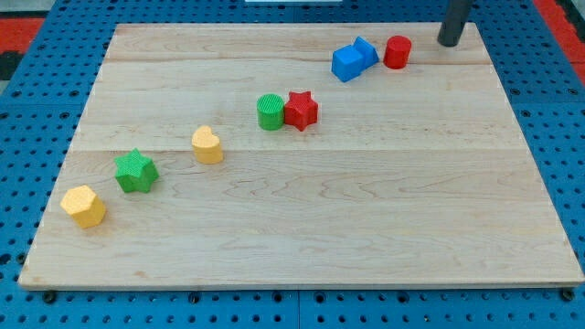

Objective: Move the triangle towards the top left side

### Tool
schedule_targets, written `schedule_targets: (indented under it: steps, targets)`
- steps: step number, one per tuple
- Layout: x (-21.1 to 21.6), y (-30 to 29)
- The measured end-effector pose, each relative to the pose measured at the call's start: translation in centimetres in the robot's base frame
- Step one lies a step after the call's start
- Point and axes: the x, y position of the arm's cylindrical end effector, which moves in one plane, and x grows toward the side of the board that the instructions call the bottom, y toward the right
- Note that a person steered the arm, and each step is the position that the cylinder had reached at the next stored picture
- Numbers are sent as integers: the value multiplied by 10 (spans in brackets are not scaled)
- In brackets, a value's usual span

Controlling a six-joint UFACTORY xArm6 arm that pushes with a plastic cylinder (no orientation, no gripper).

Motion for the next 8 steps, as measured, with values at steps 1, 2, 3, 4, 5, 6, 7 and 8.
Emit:
schedule_targets:
  steps: [1,2,3,4,5,6,7,8]
  targets:
    - [3,-109]
    - [2,-200]
    - [-11,-204]
    - [-27,-166]
    - [-52,-191]
    - [-41,-284]
    - [-36,-319]
    - [-49,-259]
